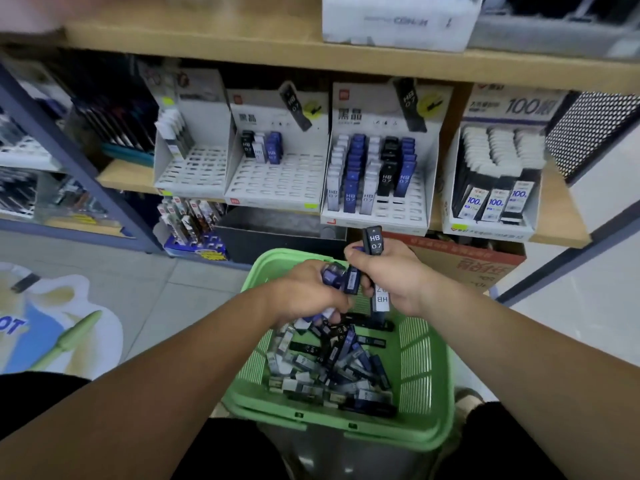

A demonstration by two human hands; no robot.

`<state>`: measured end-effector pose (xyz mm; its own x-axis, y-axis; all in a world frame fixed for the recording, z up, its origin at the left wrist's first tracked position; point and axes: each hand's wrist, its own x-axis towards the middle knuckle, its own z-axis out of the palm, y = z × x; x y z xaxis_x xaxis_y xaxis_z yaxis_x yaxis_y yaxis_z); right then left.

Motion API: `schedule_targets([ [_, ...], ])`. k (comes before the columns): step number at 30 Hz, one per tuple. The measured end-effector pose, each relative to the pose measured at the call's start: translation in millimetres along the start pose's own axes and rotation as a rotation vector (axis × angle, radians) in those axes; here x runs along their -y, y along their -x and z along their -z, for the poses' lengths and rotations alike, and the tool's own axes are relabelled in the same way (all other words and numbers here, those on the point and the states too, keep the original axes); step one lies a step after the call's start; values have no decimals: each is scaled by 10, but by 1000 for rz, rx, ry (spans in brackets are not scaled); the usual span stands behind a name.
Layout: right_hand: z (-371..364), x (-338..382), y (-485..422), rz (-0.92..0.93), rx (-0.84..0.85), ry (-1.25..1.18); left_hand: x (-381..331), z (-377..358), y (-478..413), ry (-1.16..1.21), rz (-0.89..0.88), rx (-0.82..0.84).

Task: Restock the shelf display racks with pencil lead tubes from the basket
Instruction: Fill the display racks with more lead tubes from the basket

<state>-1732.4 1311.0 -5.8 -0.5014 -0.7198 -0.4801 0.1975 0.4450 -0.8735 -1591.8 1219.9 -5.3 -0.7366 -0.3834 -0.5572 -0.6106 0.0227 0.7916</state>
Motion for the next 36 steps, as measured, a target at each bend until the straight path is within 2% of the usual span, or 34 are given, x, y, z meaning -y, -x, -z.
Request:
schedule_targets([
  [4, 205, 293, 221, 51, -43, -18, -261, 161, 290, -27, -36, 1],
  [9, 312, 594, 392, 9, -101, -139, -491, 285, 545, 47, -107, -49],
  [15, 291, 848, 371, -36, -8, -304, -730, 385, 627, 138, -173, -97],
  [21, 456, 1094, 280, 36, 22, -157, -899, 424, 510, 149, -224, -110],
  [24, 578, 1110, 220, 77, 100, -70, -941, 400, 434, 114, -235, -163],
  [29, 797, 1087, 127, 97, 199, -92, -1013, 341, 215, 67, -274, -206],
  [31, 870, 1108, 109, 155, 187, -54, -1055, 294, 116, 55, -266, -201],
  [34, 1003, 1127, 110, 262, 152, 162, -1151, 209, -20, 50, -272, -150],
  [36, 1118, 1121, 88, 266, 92, 212, -1207, 172, -108, 69, -268, -149],
])
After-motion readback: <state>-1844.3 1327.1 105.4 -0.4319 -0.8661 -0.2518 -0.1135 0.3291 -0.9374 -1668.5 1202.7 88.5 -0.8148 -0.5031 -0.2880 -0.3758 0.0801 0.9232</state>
